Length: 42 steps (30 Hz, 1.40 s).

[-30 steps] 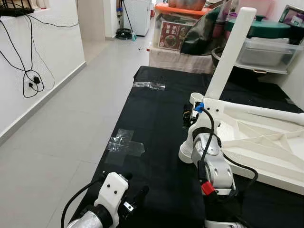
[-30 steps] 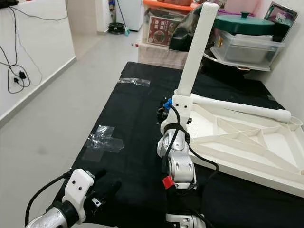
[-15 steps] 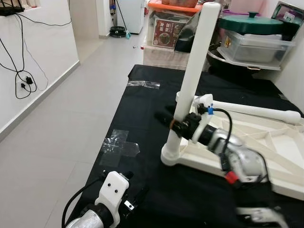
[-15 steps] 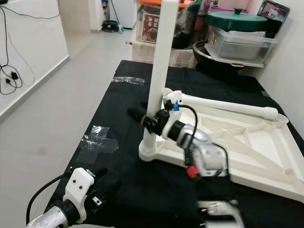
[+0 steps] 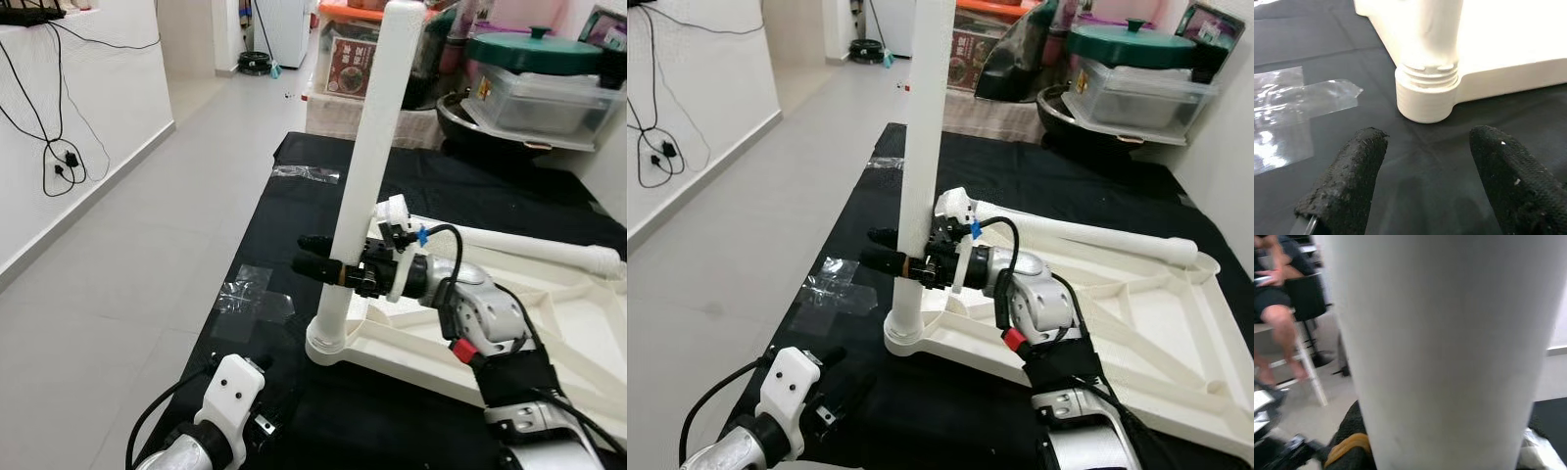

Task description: Building children table

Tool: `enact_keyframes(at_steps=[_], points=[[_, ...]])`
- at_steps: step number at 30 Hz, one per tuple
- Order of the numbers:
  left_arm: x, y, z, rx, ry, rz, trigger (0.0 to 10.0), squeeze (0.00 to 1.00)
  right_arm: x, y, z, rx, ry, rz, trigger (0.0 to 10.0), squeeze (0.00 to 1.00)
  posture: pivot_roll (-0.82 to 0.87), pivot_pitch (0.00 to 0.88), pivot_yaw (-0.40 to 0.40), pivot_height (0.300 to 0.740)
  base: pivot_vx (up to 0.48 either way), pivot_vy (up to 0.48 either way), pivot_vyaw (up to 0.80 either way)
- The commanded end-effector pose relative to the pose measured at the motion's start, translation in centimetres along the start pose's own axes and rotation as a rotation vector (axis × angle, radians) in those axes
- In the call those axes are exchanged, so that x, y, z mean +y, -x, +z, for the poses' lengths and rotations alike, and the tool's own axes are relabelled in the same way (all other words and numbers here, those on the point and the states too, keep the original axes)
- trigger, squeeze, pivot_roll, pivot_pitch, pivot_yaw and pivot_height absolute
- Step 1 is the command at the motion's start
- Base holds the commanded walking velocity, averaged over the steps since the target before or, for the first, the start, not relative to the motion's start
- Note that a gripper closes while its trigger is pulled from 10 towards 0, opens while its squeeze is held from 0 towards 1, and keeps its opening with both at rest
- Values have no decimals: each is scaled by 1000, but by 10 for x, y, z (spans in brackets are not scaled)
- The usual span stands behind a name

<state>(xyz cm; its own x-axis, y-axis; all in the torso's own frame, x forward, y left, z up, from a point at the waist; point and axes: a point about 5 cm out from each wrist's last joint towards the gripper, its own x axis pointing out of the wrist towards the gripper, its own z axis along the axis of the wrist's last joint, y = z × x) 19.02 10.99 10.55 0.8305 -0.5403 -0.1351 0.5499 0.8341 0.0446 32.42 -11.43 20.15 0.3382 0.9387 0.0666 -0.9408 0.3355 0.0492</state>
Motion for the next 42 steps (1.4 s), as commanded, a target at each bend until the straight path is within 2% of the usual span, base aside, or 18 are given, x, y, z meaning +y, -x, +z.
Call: enact_keyframes(at_steps=[1,4,5,6,9,17,19,20,21,22,24,25,28,29,34,36,41,42], points=[[-2,0,-3,7,-1,-3,10000,0,-2,1,-8,4,-43,-66,0,0,133,0,-131,740,0,0,0],[-3,0,-4,8,-2,-9,10000,0,-29,6,-13,5,-41,-606,0,0,130,0,-129,740,0,0,0],[-3,0,-4,8,-2,-9,10000,0,-29,6,-13,5,-41,-606,0,0,130,0,-129,740,0,0,0],[-3,0,-4,8,-2,-11,10000,0,-36,11,-15,7,-38,-769,0,0,127,0,-129,740,0,0,0],[-2,0,-4,8,-1,-13,10000,0,-41,43,-24,33,-22,-1269,0,0,121,0,-127,740,0,0,0],[-3,-1,-3,9,-16,-16,10000,0,0,38,-32,61,-37,-1554,0,0,130,0,-130,740,0,0,0],[-3,-2,-3,8,-14,-15,10000,0,3,34,-35,74,-54,-1551,0,0,130,0,-130,740,0,0,0],[-3,-2,-3,8,-14,-15,10000,0,5,26,-36,68,-77,-1518,8078,0,129,0,-132,740,0,0,0],[-3,-2,-3,8,-14,-15,10000,0,5,26,-36,68,-77,-1518,8078,0,129,0,-132,740,0,0,0],[-2,-2,-3,6,-14,-14,10000,0,5,15,-33,11,-103,-1459,10000,0,125,1,-127,740,0,0,0],[-2,-2,-3,6,-13,-14,10000,0,5,7,-31,-31,-121,-1422,10000,0,125,1,-127,740,0,0,0],[-2,-2,-2,5,-12,-13,10000,0,5,0,-24,-79,-105,-1370,10000,1000,124,4,-127,740,0,0,0],[-2,-2,-2,4,-11,-14,10000,0,-3,1,-16,-91,-41,-1368,10000,1000,123,8,-127,740,0,0,0],[-2,-2,-2,4,-11,-14,10000,0,-8,3,-12,-98,-10,-1341,10000,0,125,8,-128,740,0,0,0],[-1,-2,-2,4,-10,-14,10000,0,-30,8,-5,-122,-58,-981,10000,0,124,12,-124,740,0,0,0],[-1,-2,-2,3,-10,-14,10000,0,-30,8,-5,-121,-82,-887,10000,0,124,12,-124,740,0,0,0],[-1,-2,-1,4,-11,-15,10000,0,-17,13,2,-51,-123,-347,10000,0,126,13,-124,740,0,0,0],[-1,-2,-1,4,-11,-15,10000,0,-17,13,2,-51,-123,-347,10000,0,126,13,-124,740,0,0,0]])
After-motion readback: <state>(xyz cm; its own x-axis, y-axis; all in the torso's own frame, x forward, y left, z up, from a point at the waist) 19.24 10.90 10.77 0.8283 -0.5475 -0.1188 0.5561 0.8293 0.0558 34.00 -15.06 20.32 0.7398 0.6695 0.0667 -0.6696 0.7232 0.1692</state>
